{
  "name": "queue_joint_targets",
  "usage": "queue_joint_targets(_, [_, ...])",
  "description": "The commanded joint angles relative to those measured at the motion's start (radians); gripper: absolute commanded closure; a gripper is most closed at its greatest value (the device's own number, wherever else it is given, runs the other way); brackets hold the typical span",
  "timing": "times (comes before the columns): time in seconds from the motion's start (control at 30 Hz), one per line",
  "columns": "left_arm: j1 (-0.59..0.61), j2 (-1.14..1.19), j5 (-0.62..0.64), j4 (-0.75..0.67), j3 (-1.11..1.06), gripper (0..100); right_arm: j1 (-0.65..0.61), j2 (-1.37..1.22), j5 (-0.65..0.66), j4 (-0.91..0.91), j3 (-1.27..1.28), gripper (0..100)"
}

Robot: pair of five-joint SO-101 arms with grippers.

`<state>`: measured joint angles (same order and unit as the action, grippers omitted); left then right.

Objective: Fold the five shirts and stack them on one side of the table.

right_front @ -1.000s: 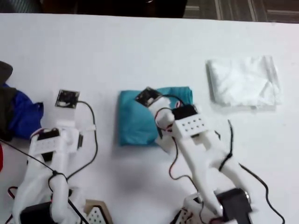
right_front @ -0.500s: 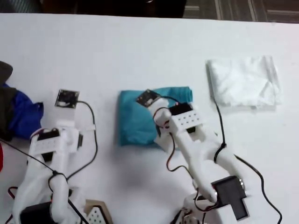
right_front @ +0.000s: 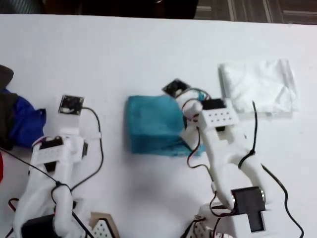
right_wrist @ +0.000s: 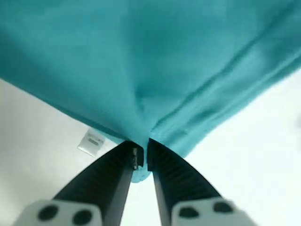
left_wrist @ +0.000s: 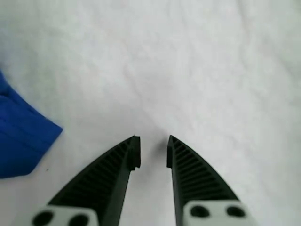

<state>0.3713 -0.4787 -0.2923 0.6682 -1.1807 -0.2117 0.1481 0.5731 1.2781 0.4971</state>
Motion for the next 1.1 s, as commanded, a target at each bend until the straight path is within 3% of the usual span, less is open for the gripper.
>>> queue_joint_targets(0.0, [0.003, -0.031, 0.002, -0.015, 0.002, 88, 0.021, -0.001, 0.041, 0.088, -0.109, 98.0])
queue_joint_targets(0.33, [0.003, -0.031, 0.002, -0.015, 0.002, 88, 0.013, -0.007, 0.181, 0.124, -0.014, 97.6])
queue_joint_targets(0.47, [0.003, -0.031, 0.002, -0.015, 0.002, 88, 0.042, 0.002, 0.242, 0.142, 0.014, 90.8])
queue_joint_targets(0.77, [0.003, -0.031, 0.002, -0.017, 0.002, 88, 0.099, 0.002, 0.244, 0.311, -0.261, 86.5])
queue_joint_targets(0.83, [0.003, -0.031, 0.002, -0.017, 0.002, 88, 0.094, -0.007, 0.192, 0.278, -0.284, 86.5])
queue_joint_targets(1.07, [0.003, -0.031, 0.002, -0.017, 0.002, 88, 0.061, -0.111, -0.253, -0.097, -0.143, 86.1])
